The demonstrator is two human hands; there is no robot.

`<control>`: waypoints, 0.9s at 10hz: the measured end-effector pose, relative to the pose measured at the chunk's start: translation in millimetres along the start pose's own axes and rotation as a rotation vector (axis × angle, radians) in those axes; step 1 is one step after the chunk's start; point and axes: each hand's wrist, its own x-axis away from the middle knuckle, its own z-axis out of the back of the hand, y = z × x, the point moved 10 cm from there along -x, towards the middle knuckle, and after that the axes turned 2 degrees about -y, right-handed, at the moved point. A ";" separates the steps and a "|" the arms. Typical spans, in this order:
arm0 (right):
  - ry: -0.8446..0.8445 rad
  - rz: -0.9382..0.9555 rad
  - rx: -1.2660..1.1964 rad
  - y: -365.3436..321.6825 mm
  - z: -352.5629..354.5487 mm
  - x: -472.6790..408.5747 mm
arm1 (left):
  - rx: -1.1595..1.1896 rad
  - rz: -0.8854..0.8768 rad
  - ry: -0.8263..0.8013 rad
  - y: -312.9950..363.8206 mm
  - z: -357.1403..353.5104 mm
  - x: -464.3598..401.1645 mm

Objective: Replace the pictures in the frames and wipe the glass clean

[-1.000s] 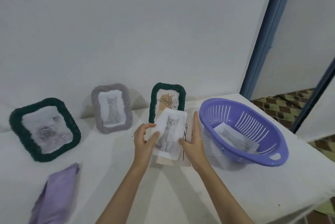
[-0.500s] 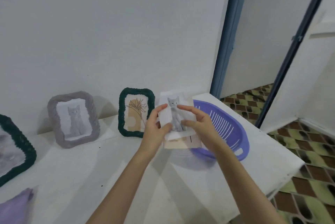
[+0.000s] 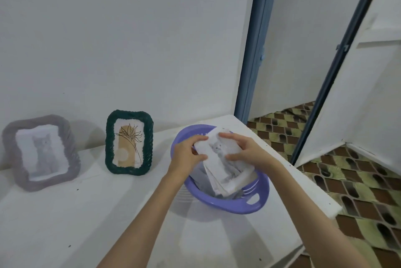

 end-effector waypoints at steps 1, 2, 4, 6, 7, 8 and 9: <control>-0.038 -0.005 0.392 14.8 -9.1 -10.6 | -0.520 -0.013 -0.112 -2.8 -13.0 -0.5; -0.167 -0.065 0.595 31.8 -29.9 -18.0 | -0.789 0.029 -0.301 -14.9 -30.0 1.2; 0.002 0.018 0.858 16.9 -20.2 -9.1 | -0.673 -0.027 -0.156 -11.7 -18.9 -1.9; 0.426 -0.139 0.934 20.3 35.7 30.0 | -0.385 0.278 0.132 -40.4 17.0 43.7; 0.373 -0.171 0.678 34.9 30.4 32.9 | -0.306 0.312 0.140 -45.7 20.7 48.1; 0.386 -0.200 0.689 31.5 27.8 33.6 | -0.325 0.279 0.141 -42.6 25.5 44.2; 0.544 -0.188 0.873 12.5 27.3 39.1 | -0.326 0.262 0.135 -46.3 32.0 45.7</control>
